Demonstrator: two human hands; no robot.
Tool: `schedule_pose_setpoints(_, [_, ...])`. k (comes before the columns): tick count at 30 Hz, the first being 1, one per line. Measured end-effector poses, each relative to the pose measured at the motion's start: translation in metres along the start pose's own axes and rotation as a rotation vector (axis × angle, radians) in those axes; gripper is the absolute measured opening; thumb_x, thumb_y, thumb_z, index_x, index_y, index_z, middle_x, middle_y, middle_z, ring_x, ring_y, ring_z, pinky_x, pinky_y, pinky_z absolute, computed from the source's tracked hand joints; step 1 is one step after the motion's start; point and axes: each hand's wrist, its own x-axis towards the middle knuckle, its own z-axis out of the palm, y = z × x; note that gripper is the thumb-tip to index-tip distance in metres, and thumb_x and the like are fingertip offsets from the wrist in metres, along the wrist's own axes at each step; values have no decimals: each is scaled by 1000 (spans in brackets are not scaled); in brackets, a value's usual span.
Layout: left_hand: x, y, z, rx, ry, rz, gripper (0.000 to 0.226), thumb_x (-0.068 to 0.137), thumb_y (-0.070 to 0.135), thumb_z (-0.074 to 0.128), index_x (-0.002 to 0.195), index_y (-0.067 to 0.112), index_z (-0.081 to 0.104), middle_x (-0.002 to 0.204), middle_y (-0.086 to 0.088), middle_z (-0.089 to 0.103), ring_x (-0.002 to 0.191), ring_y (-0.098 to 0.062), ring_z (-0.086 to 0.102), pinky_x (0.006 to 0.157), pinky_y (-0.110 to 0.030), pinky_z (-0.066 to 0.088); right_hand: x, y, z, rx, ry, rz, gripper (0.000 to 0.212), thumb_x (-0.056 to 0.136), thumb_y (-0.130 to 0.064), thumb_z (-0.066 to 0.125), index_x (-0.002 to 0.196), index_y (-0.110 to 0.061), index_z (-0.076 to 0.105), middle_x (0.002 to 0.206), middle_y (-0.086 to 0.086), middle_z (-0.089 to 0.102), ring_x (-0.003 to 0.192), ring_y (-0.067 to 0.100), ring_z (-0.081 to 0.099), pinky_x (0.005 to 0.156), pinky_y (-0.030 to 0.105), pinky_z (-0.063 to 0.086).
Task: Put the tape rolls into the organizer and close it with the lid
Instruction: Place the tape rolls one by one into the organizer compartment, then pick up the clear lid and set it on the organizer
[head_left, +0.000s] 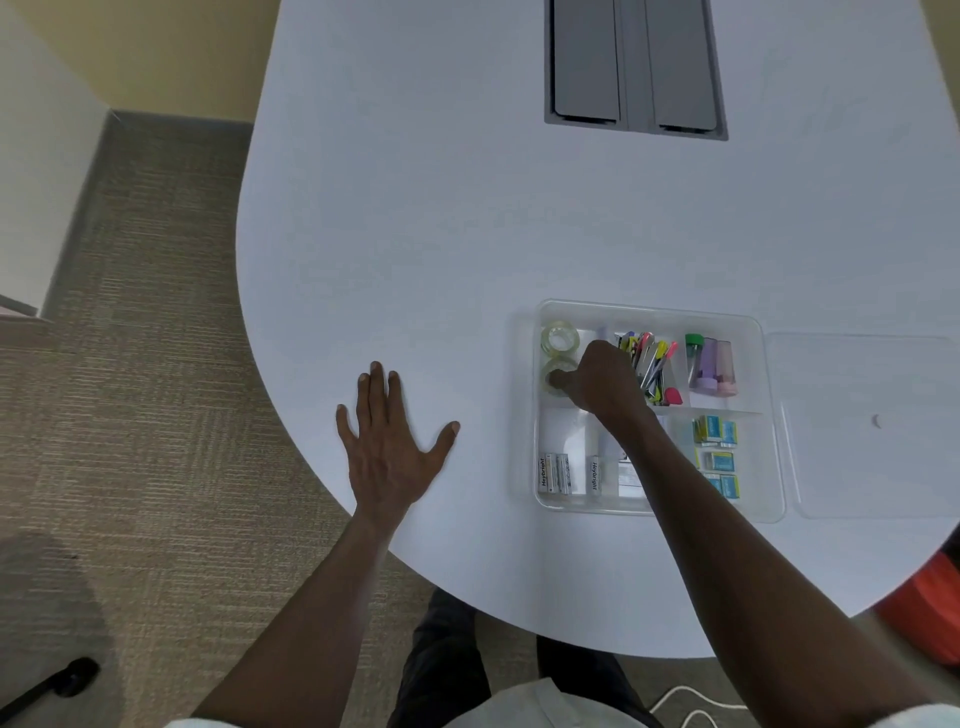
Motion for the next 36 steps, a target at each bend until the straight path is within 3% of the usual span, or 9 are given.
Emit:
schedule_pose_setpoints(5, [1,0,-3,-24,-83,6,102,86,80,38,158,10,17,169,-9,6,158,-24,9,122,-58,14,-3,9,-11,17,84,-90,35,80,-27,69,69,0,50,76,17,59,89,34,61,68,29,36])
schedule_pose_setpoints(8, [5,6,-10,-91,-208,-19,100,90,76,36,159,9,7,169,-9,-4,158,-24,-4,123,-60,4,-9,14,-19,11,116,-164,34,81,-25,66,87,8,63,92,22,65,94,35,61,81,36,46])
schedule_pose_setpoints(10, [9,14,-19,-161,-238,-60,94,92,73,33,158,10,9,169,-10,-2,157,-28,-4,123,-64,2,-15,16,-25,38,148,-226,24,80,-20,64,74,3,64,83,20,65,81,36,59,76,36,47])
schedule_pose_setpoints(11, [12,19,-24,-194,-232,-70,92,93,71,32,158,10,10,169,-12,0,157,-30,-2,123,-65,3,-18,17,-26,48,162,-246,20,79,-18,63,70,-1,63,78,18,65,78,36,58,73,34,46])
schedule_pose_setpoints(14, [17,42,-44,-270,-185,-44,86,96,64,32,157,8,11,168,-14,3,157,-34,0,124,-62,4,-26,24,-30,72,221,-292,18,79,-14,61,82,2,70,83,18,72,84,34,64,77,35,50])
schedule_pose_setpoints(21, [11,100,-84,-355,-129,120,80,98,56,36,157,6,15,168,-13,7,157,-32,5,127,-55,10,-46,57,-48,88,317,-324,18,75,-14,58,61,-4,61,61,14,66,65,32,63,61,34,49])
schedule_pose_setpoints(26, [-10,140,-86,-333,-48,195,90,91,69,22,159,11,15,170,-6,4,158,-21,0,128,-46,9,-54,93,-66,125,424,-322,16,80,-11,57,65,-5,61,65,16,66,68,34,62,61,34,47])
schedule_pose_setpoints(36, [-40,234,-78,-340,-67,313,77,99,55,36,159,11,16,170,-6,2,158,-20,-2,128,-43,9,-37,196,-107,211,481,-250,11,78,-6,57,68,-7,61,69,10,66,67,28,61,60,36,51])
